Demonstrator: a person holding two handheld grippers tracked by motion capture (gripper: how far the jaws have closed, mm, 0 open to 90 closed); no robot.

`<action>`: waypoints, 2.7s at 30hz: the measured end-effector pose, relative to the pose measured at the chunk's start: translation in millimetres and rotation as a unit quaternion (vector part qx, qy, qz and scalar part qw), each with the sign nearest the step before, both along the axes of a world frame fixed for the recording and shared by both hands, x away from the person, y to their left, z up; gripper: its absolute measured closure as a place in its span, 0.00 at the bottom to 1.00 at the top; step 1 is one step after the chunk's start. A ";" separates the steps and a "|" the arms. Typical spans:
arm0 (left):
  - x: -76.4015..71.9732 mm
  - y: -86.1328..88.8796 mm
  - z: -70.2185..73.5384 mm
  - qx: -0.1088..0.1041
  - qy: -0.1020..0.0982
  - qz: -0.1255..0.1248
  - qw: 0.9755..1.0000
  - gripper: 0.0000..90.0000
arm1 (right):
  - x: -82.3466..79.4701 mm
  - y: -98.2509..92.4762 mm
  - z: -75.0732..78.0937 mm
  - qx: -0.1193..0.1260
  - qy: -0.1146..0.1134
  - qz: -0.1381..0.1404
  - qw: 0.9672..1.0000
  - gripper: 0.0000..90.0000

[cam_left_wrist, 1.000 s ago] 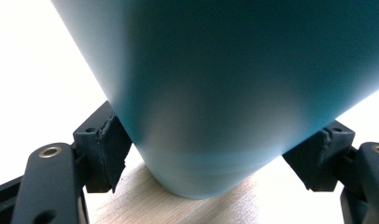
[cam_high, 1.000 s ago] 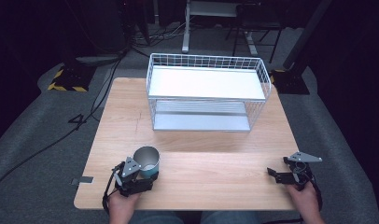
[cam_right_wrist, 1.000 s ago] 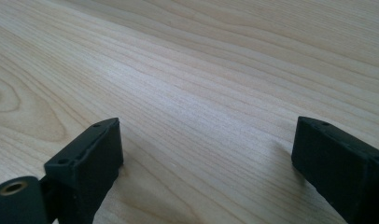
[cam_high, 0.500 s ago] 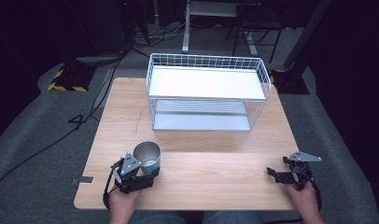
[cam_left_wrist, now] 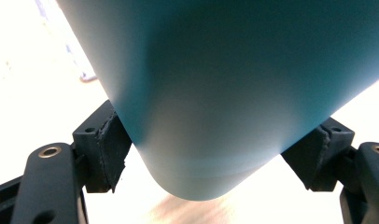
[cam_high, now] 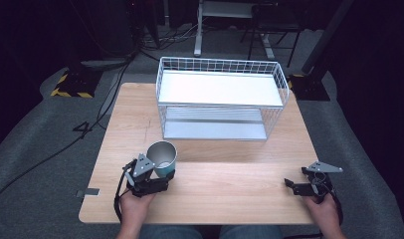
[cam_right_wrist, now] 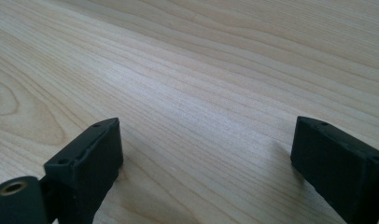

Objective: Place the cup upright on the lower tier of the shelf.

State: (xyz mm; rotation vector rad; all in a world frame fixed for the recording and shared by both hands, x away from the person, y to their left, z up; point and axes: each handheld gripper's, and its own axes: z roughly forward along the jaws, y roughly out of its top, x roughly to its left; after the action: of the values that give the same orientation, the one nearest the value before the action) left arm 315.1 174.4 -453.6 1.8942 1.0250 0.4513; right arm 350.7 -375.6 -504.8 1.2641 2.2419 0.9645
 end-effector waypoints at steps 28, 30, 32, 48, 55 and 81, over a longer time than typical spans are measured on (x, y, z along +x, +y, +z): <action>44.0 -31.2 15.3 -0.024 -0.008 -0.032 0.999 0.27 | 1.5 2.8 0.0 -0.001 -0.002 -0.014 1.000 0.11; 46.4 -33.4 14.5 -0.026 -0.007 -0.033 0.999 0.27 | 1.4 3.0 0.0 0.000 -0.001 -0.015 1.000 0.11; 49.8 -36.0 13.2 -0.027 -0.007 -0.033 0.999 0.27 | 1.4 2.9 0.0 -0.001 -0.002 -0.015 1.000 0.11; 76.8 -61.9 12.1 -0.009 -0.006 -0.041 0.999 0.27 | 0.5 3.5 0.0 -0.002 -0.004 -0.020 1.000 0.12; 89.2 -75.2 7.9 -0.016 -0.003 -0.045 0.999 0.27 | 0.5 3.5 0.0 -0.002 -0.004 -0.020 1.000 0.12; 152.0 -130.7 3.2 0.001 0.004 -0.038 0.999 0.27 | 0.6 3.4 0.0 -0.001 -0.004 -0.020 1.000 0.12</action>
State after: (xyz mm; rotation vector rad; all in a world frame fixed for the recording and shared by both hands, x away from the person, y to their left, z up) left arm 467.1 43.7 -450.4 1.9304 0.9540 0.4011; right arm 351.2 -372.2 -504.7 1.2979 2.2026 0.9492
